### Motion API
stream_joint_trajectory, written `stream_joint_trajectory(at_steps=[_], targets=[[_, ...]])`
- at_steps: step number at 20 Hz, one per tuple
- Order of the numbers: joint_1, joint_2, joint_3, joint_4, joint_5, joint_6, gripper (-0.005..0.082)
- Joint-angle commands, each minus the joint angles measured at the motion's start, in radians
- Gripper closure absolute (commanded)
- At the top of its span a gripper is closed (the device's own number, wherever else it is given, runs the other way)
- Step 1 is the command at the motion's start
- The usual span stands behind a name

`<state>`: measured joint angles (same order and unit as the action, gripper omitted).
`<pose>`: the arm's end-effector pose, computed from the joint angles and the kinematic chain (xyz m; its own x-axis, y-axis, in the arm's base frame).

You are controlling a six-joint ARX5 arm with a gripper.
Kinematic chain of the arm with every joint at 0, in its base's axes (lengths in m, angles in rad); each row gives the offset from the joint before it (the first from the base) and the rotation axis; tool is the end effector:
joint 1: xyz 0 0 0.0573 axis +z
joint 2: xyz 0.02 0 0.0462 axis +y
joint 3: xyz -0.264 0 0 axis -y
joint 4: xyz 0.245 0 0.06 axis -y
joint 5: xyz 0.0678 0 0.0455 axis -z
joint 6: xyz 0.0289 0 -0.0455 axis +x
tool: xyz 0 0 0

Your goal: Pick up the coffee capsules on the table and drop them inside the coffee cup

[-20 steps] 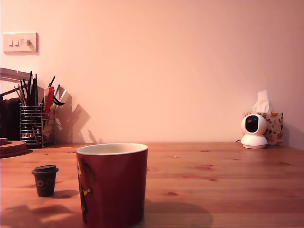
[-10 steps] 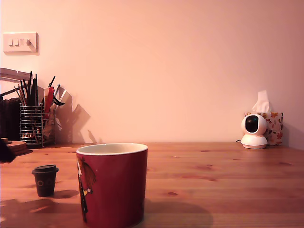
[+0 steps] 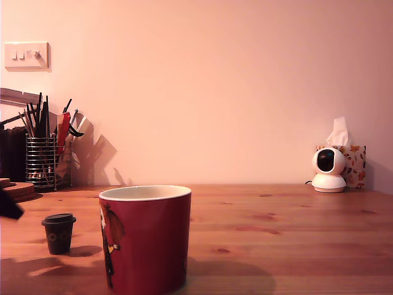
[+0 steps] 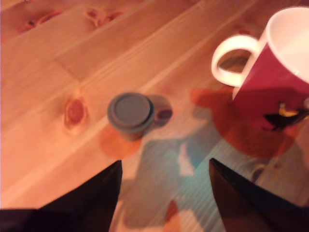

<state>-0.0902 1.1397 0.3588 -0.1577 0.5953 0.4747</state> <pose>0.1779 -0.0324 0.1395 0.4368 -0.6025 -0.6680 0.7271 0.6737 -0.1323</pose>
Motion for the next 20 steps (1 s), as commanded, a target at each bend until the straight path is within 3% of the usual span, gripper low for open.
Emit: stream_joint_trajectory(at_steps=[1, 3, 5, 8, 20], targets=[[-0.002, 0.0, -0.026, 0.02, -0.001, -0.004, 0.0248], [-0.006, 0.0, -0.026, 0.035, 0.0, -0.009, 0.0231], [-0.011, 0.001, -0.032, 0.059, -0.001, -0.027, 0.0155], [-0.011, 0.019, -0.047, 0.137, -0.001, -0.058, 0.0151], [-0.08, 0.251, -0.05, 0.443, -0.058, -0.08, 0.0152]])
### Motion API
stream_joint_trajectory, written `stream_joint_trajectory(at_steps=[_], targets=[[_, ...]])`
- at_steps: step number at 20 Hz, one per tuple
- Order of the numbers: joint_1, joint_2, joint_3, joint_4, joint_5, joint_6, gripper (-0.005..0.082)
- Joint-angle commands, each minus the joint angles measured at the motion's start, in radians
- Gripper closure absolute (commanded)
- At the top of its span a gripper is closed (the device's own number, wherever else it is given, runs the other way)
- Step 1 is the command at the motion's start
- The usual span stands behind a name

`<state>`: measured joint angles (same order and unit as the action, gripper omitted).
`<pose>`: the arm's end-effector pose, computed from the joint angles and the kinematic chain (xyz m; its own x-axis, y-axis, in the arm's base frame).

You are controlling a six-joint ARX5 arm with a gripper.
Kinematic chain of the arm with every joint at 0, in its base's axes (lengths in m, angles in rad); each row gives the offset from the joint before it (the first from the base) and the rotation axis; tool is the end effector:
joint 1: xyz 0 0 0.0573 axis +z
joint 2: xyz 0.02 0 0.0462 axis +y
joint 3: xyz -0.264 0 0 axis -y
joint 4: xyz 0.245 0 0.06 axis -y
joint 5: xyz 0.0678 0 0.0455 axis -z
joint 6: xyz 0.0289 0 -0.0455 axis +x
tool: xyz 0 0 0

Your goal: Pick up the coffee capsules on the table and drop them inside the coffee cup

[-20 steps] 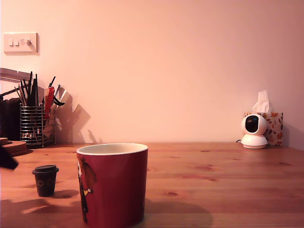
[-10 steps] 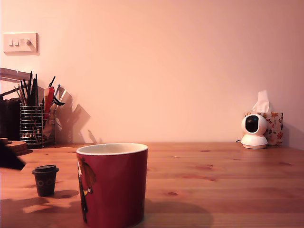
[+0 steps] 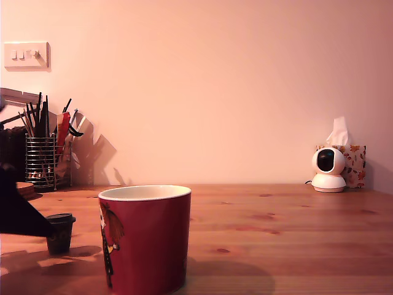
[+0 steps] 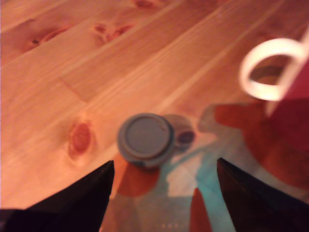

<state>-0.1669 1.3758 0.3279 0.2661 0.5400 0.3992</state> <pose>0.2035 -0.0494 0.1150 0.5148 -0.6081 -0.6043 0.7328 0.6779 -0.0579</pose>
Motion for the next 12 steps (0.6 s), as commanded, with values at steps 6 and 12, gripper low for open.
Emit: stream_joint_trajectory(at_steps=[6, 12], targets=[[-0.026, 0.11, -0.019, 0.163, -0.01, -0.026, 0.0153], [-0.053, 0.191, -0.015, 0.237, -0.026, -0.026, 0.0153]])
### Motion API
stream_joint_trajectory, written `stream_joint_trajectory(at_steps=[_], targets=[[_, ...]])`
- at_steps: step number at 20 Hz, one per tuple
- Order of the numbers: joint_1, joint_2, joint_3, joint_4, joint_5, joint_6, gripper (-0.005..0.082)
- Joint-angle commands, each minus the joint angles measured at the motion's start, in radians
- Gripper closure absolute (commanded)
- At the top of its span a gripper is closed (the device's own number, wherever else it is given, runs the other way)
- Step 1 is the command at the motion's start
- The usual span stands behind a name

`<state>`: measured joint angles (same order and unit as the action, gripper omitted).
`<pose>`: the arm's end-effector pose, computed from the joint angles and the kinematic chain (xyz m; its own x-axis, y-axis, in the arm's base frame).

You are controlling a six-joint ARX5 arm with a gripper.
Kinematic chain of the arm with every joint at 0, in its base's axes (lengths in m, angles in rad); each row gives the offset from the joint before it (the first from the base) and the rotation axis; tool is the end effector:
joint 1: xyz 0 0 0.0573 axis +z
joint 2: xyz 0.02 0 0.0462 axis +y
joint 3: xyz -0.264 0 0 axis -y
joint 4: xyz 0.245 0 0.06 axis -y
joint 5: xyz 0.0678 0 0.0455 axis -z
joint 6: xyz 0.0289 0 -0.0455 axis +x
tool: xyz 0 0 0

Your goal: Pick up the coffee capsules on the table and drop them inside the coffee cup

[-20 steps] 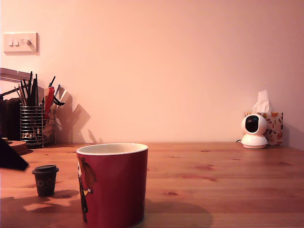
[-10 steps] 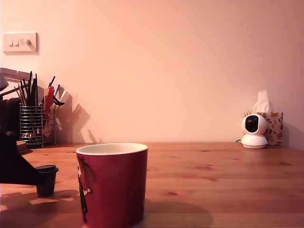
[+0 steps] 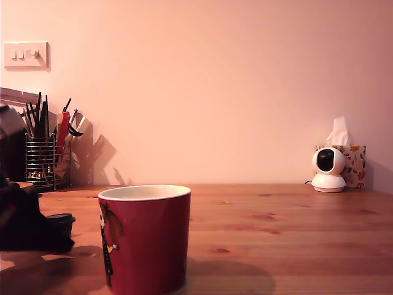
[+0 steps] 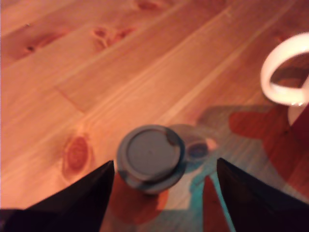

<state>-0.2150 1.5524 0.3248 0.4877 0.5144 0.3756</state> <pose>0.2146 -0.0614 0.0943 0.5232 -0.6179 -0.5870 0.7447 0.6664 -0.0377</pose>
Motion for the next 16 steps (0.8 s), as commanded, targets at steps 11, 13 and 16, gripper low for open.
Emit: stream_joint_trajectory(at_steps=[11, 13, 16], targets=[[-0.011, 0.026, -0.008, 0.062, -0.059, -0.002, 0.042], [-0.011, 0.026, -0.008, 0.072, -0.05, -0.001, 0.0536], [-0.011, 0.026, -0.008, 0.071, -0.043, -0.001, 0.0597]])
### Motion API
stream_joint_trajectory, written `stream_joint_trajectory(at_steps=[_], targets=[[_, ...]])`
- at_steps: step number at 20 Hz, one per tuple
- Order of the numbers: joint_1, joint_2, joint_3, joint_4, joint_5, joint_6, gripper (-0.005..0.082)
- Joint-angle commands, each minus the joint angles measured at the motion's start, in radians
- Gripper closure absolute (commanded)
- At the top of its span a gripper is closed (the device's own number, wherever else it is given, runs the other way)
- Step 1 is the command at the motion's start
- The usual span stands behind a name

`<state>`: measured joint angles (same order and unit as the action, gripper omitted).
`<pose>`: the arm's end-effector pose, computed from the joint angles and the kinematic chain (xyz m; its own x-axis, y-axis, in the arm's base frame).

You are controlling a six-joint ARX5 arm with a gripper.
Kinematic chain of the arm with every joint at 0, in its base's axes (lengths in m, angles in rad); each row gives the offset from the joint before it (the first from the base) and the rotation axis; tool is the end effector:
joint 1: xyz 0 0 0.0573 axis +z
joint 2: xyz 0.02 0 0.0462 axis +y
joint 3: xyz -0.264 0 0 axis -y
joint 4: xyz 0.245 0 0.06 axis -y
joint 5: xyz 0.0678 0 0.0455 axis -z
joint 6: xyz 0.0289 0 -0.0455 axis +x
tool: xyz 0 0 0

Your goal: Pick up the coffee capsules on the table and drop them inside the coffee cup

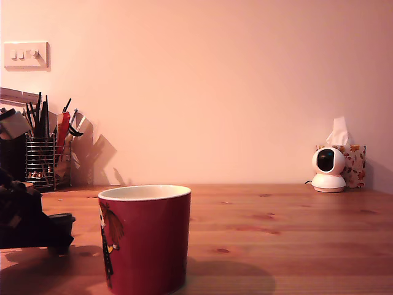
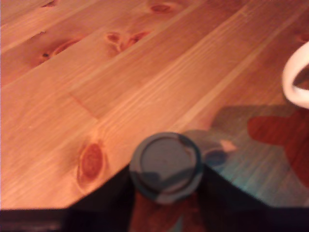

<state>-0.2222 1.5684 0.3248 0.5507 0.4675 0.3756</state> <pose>0.2185 -0.0627 0.0950 0.5706 -0.5909 -0.5702 0.7262 0.6873 0.0144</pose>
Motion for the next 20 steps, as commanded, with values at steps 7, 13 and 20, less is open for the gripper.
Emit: stream_joint_trajectory(at_steps=[7, 13, 20], targets=[[-0.003, 0.002, -0.008, 0.006, 0.024, -0.014, 0.0614], [-0.003, -0.158, -0.008, -0.101, 0.023, -0.09, 0.0614], [-0.006, -0.346, -0.008, -0.352, 0.026, -0.126, 0.0614]])
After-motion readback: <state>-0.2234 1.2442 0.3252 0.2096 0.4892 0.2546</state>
